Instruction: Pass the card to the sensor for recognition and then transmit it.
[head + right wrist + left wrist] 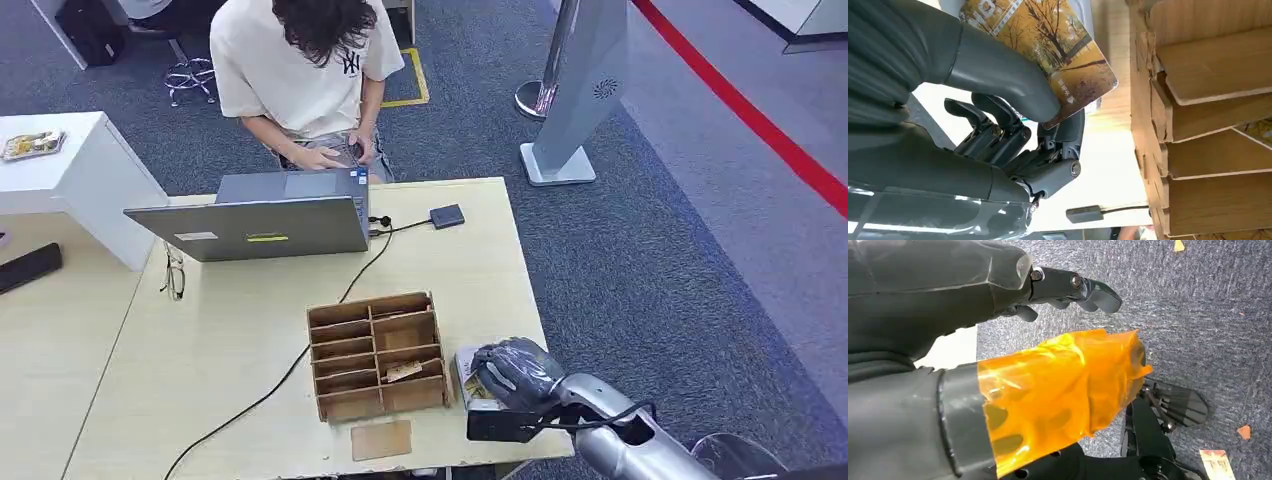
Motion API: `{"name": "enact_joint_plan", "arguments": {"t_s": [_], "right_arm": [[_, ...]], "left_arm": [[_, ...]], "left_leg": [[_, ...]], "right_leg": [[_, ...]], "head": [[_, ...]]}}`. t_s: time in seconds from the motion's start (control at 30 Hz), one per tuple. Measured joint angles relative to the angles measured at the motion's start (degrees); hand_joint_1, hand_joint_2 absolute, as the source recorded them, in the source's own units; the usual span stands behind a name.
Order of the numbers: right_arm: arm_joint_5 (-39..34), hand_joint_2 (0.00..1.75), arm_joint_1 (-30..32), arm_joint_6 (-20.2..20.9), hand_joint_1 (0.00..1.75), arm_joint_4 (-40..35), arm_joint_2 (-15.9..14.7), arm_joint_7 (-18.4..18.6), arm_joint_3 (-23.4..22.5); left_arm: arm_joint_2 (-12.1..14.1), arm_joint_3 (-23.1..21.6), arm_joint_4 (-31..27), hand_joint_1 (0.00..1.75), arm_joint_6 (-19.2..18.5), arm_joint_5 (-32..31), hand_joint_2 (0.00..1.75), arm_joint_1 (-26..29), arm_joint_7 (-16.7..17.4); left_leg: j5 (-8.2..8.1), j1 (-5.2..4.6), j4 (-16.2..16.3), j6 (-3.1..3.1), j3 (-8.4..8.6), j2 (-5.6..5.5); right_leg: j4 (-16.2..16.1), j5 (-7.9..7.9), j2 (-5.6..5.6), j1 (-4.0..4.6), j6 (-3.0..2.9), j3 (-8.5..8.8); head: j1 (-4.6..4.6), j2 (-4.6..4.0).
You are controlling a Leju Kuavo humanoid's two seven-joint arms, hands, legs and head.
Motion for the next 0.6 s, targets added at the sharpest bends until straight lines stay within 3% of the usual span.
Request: {"name": "enact_joint_plan", "arguments": {"t_s": [0.6], "right_arm": [[2.46, 1.75, -1.96, -1.66, 1.75, 3.47, 1.94, 0.87, 1.31]], "left_arm": [[0.0, -0.02, 0.0, 0.0, -0.11, -0.07, 0.0, 0.0, -0.09]], "left_leg": [[0.0, 0.0, 0.0, 0.0, 0.0, 0.0]], "right_leg": [[0.0, 0.0, 0.0, 0.0, 0.0, 0.0]], "head": [[0.0, 0.0]]}}
